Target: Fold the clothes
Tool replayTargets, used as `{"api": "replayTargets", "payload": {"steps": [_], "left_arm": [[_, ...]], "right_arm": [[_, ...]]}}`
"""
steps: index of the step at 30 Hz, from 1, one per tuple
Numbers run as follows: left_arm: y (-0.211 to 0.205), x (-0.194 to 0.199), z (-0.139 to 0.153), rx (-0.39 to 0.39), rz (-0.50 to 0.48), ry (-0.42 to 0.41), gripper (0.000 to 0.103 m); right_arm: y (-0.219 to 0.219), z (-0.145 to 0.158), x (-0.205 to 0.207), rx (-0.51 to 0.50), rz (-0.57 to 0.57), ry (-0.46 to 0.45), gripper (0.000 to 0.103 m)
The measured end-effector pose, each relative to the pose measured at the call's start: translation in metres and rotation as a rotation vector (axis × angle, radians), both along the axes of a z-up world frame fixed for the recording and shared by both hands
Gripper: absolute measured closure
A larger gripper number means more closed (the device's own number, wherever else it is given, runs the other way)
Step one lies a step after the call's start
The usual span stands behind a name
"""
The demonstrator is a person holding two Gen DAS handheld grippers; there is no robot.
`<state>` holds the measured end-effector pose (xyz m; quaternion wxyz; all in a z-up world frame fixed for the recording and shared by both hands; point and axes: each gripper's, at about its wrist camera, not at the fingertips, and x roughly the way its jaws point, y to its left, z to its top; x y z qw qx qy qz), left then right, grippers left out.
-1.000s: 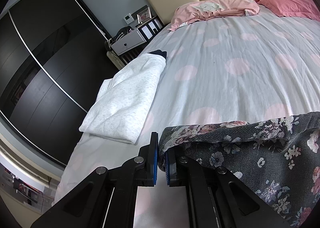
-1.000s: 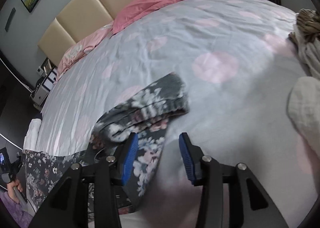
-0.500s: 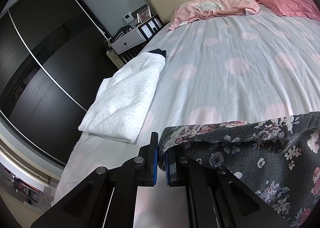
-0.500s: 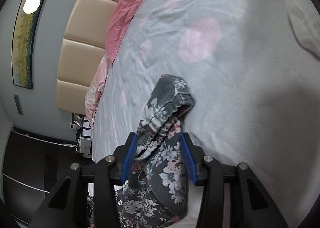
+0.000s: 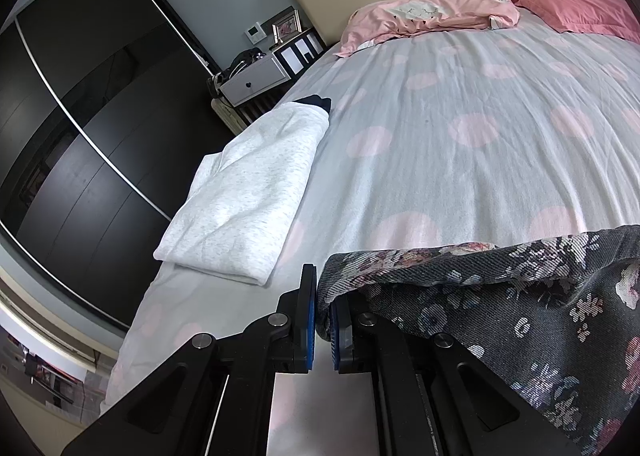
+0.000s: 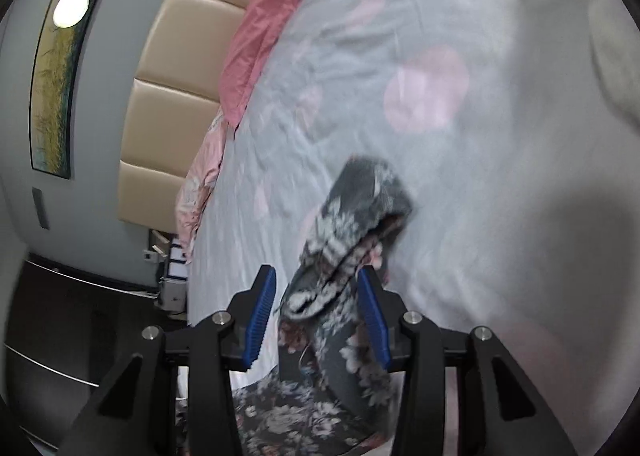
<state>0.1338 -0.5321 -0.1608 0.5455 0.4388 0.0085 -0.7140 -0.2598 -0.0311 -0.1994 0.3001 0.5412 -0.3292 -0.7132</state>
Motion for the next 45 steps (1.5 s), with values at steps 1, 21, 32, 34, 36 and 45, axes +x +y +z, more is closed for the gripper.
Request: {"api": "replayTargets", "payload": {"steps": [1,21,32,34,36,45], "left_arm": [[0.0,0.0,0.0,0.001,0.0,0.0,0.097],[0.004,0.013,0.024,-0.024,-0.027,0.105,0.097],[-0.009,0.054,0.093,-0.134,0.048,0.256,0.097],[-0.021,0.056,0.104,-0.133,0.056,0.264,0.097],[-0.032,0.042,0.113,-0.121,0.036,0.253,0.097],[-0.029,-0.096,0.083,-0.139,-0.22,0.015,0.097]], "right_arm": [[-0.003,-0.005,0.001,-0.01,0.014,-0.026,0.062],[-0.039,0.069,0.01,0.469,0.069,0.292,0.095],[-0.042,0.205,-0.006,0.917,0.175,0.629,0.097],[-0.047,0.212,-0.015,0.952,0.181,0.644,0.097],[-0.053,0.212,-0.028,1.0,0.181,0.652,0.097],[-0.029,0.169,-0.106,1.216,0.15,0.556,0.097]]}}
